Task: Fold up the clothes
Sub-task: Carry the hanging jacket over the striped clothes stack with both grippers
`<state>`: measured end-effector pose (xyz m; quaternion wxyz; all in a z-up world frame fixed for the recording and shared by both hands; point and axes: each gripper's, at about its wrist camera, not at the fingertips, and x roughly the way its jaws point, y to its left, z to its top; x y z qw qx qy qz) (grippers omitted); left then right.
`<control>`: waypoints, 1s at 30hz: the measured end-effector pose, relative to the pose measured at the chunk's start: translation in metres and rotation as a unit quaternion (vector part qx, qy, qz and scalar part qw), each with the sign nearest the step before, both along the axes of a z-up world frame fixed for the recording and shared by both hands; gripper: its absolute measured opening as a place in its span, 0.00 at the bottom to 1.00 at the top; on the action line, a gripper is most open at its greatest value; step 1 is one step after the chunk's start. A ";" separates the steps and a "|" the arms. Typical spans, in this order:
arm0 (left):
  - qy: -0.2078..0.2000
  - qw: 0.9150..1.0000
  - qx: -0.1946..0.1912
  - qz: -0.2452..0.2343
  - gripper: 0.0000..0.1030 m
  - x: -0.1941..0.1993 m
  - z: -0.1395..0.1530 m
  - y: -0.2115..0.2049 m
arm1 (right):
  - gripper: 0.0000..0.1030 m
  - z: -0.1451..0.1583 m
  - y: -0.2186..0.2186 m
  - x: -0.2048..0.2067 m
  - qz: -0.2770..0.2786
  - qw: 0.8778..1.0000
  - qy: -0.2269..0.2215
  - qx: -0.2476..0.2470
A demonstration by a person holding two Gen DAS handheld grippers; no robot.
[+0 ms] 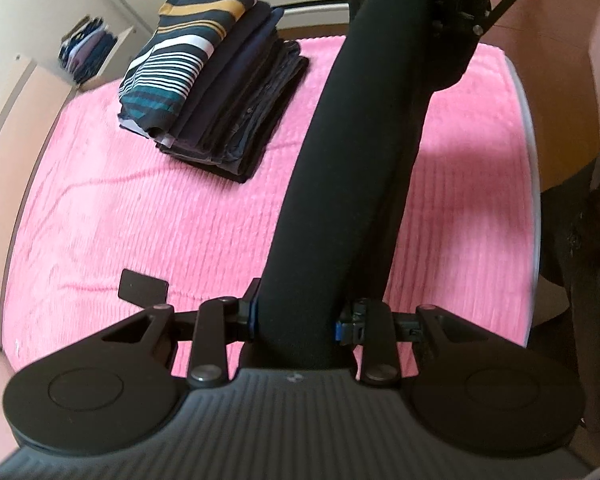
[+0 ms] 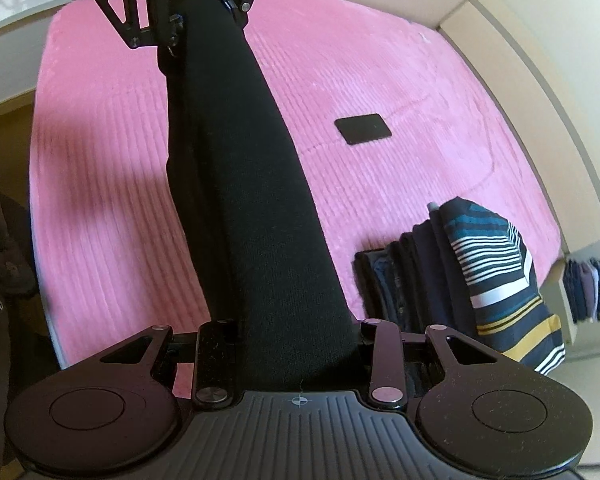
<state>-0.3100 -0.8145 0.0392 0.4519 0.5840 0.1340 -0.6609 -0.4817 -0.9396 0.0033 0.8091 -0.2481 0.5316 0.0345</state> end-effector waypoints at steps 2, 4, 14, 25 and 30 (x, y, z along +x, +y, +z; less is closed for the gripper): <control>-0.002 1.000 0.005 0.017 0.27 -0.013 0.001 -0.013 | 0.34 0.002 -0.015 -0.009 0.012 1.000 -0.002 0.004; -0.005 0.999 0.007 0.031 0.27 -0.026 0.002 -0.025 | 0.34 0.004 -0.027 -0.017 0.019 1.000 -0.005 0.005; -0.003 1.000 -0.004 0.012 0.27 -0.053 0.013 -0.052 | 0.34 0.024 -0.042 -0.042 -0.019 1.000 -0.009 -0.005; 0.023 0.990 -0.116 -0.080 0.27 -0.027 0.089 -0.118 | 0.34 0.139 -0.121 -0.034 -0.080 0.990 -0.071 -0.090; -0.010 0.980 -0.191 -0.063 0.27 -0.016 0.134 -0.191 | 0.34 0.175 -0.206 -0.002 -0.062 0.978 -0.118 -0.163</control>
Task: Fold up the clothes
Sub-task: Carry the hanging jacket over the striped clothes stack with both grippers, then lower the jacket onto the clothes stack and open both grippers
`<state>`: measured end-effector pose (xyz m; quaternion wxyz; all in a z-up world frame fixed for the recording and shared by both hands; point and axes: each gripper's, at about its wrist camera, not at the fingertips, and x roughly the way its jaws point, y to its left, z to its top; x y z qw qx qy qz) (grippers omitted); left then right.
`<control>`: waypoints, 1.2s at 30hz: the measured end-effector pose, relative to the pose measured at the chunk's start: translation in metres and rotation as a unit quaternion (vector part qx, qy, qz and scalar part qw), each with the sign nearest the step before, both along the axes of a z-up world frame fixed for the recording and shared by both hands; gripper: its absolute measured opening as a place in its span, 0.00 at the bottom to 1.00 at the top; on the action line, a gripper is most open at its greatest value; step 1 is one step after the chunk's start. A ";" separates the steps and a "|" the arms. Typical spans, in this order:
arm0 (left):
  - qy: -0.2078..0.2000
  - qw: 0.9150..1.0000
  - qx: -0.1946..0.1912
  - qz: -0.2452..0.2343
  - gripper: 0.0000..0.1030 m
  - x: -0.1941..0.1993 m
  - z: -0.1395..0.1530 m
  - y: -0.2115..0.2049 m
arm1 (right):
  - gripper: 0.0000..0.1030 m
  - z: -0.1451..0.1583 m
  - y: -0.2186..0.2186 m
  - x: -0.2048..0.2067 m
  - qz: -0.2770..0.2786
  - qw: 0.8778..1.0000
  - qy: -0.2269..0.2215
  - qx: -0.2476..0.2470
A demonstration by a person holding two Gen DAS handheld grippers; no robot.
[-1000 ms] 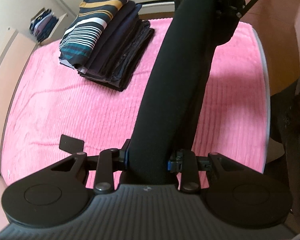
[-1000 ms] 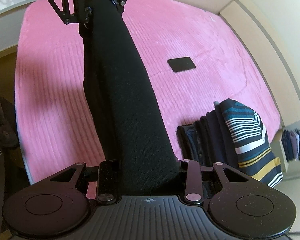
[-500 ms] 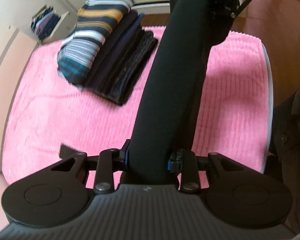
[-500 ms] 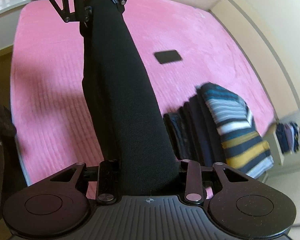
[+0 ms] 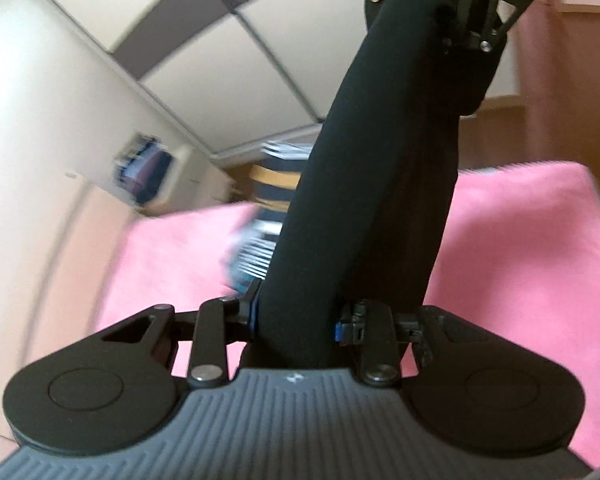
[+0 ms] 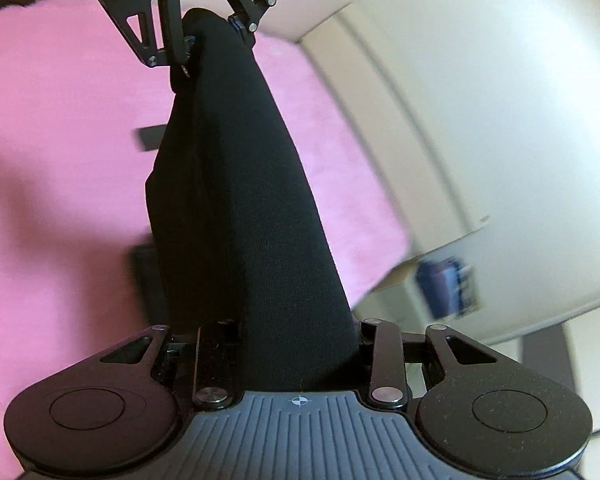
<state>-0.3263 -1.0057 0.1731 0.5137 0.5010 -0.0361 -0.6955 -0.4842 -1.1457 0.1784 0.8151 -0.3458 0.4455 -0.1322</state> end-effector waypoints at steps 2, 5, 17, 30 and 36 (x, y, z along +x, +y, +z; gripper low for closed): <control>-0.018 0.999 -0.031 0.017 0.27 0.007 0.015 -0.039 | 0.34 0.010 -0.039 0.018 -0.002 0.999 -0.022 -0.027; -0.057 0.994 -0.088 0.042 0.27 0.018 0.031 -0.096 | 0.34 0.003 -0.077 0.039 -0.011 0.995 -0.061 -0.078; -0.146 0.987 -0.036 0.052 0.30 0.001 -0.252 -0.164 | 0.45 -0.253 -0.091 0.046 -0.004 0.992 -0.009 -0.125; -0.178 0.981 -0.070 0.042 0.28 -0.006 -0.259 -0.139 | 0.45 -0.251 -0.084 0.039 -0.011 0.994 -0.003 -0.109; -0.169 0.981 -0.071 0.066 0.28 -0.013 -0.266 -0.118 | 0.45 -0.260 -0.070 0.033 0.017 0.991 0.019 -0.132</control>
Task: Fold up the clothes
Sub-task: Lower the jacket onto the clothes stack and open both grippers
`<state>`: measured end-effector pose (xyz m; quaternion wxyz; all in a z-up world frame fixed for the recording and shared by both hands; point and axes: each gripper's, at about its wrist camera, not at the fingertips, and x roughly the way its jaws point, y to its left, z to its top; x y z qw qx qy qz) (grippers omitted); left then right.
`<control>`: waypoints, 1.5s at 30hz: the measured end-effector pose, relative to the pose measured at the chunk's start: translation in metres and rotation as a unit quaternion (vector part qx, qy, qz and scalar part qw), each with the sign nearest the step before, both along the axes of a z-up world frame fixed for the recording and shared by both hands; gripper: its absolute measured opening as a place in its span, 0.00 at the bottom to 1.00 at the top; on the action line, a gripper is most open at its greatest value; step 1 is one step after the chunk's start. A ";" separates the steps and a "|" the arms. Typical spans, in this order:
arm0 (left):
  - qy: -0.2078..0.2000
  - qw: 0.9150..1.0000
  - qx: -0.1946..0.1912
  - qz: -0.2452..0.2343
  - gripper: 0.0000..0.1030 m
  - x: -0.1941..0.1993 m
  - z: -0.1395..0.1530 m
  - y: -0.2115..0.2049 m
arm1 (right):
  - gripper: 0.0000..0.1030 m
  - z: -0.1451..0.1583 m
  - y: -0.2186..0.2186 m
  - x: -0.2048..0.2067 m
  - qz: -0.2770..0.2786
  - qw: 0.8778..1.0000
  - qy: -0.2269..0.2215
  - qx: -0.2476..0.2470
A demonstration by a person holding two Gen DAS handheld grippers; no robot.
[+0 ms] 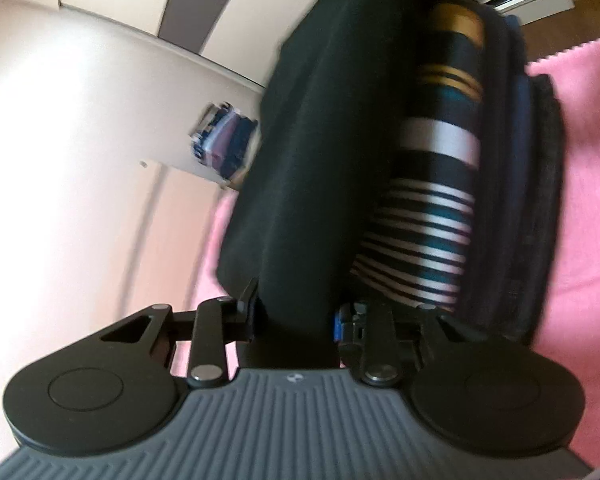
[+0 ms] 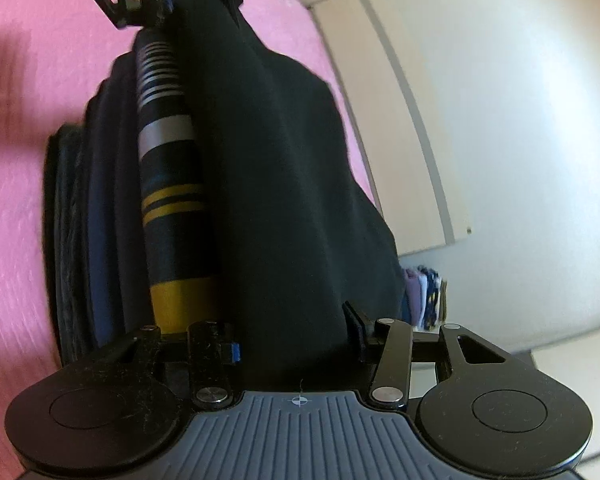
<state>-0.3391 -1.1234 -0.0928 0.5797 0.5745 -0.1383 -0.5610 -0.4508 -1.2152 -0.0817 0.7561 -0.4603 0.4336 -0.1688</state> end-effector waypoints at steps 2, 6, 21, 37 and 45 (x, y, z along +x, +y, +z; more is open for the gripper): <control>-0.014 1.000 0.003 -0.007 0.29 -0.002 -0.019 0.004 | 0.45 0.005 0.000 0.004 -0.001 1.000 0.006 -0.006; -0.019 1.000 -0.015 -0.010 0.30 0.005 -0.017 0.001 | 0.45 0.019 -0.005 0.000 -0.028 0.999 -0.017 0.025; -0.057 0.997 -0.034 -0.027 0.30 -0.002 -0.017 0.005 | 0.36 -0.006 0.012 -0.016 -0.084 0.994 -0.047 0.059; -0.030 0.999 -0.018 0.005 0.35 -0.006 -0.026 0.014 | 0.44 -0.006 0.016 -0.015 -0.063 0.997 -0.022 0.026; 0.076 0.995 -0.014 0.065 0.36 -0.004 0.020 0.057 | 0.45 -0.010 0.015 -0.022 -0.070 0.996 -0.044 0.022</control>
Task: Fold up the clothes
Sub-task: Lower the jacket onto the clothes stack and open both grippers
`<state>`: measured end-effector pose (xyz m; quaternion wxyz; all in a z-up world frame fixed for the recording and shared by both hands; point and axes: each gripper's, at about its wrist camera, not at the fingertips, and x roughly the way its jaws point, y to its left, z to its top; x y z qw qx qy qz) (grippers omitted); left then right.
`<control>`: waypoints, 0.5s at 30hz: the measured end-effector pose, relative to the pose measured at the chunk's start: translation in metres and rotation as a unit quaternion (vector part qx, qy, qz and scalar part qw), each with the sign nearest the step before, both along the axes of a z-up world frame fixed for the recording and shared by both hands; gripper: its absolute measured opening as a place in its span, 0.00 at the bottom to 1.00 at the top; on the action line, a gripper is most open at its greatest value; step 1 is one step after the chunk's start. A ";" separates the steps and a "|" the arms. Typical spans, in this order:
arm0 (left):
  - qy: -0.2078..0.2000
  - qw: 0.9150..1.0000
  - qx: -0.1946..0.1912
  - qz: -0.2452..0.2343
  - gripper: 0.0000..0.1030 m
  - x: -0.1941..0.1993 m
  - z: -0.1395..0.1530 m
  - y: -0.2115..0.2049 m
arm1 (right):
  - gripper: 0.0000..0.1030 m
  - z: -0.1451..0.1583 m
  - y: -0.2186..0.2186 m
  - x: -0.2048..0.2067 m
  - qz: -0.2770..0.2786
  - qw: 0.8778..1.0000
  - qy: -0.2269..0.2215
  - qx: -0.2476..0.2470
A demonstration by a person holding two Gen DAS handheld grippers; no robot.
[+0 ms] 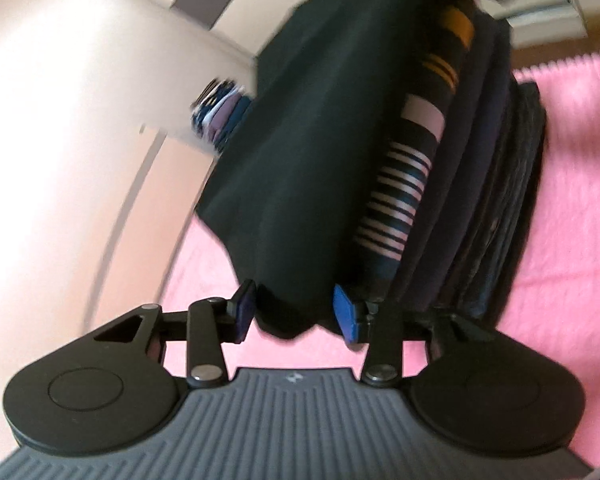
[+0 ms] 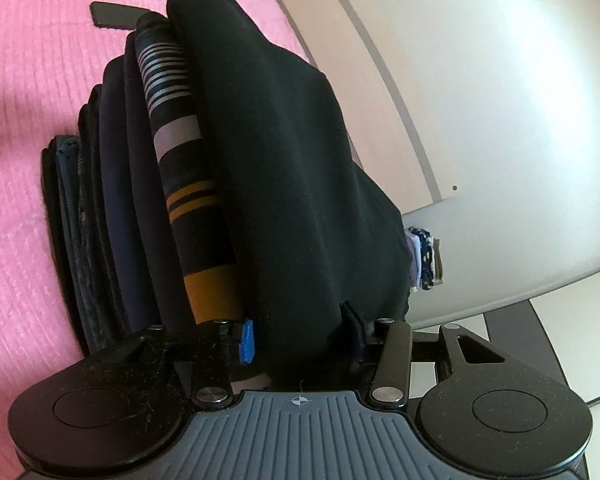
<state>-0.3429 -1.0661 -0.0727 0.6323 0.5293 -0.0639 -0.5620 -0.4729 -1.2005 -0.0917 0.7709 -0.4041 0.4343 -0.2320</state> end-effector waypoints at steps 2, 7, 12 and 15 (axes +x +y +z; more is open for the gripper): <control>0.027 1.000 -0.005 0.012 0.35 0.010 0.014 -0.005 | 0.46 0.000 0.000 0.000 -0.003 1.000 -0.004 0.000; 0.108 0.990 -0.077 0.045 0.35 0.023 0.056 -0.006 | 0.46 0.002 0.003 -0.002 -0.009 1.000 -0.001 0.001; 0.226 0.972 -0.007 0.067 0.32 0.059 0.059 -0.041 | 0.65 0.024 0.010 -0.010 -0.029 0.998 0.000 0.051; 0.229 0.971 0.014 0.065 0.24 0.055 0.053 -0.048 | 0.65 0.062 0.013 -0.022 -0.046 0.983 -0.075 0.160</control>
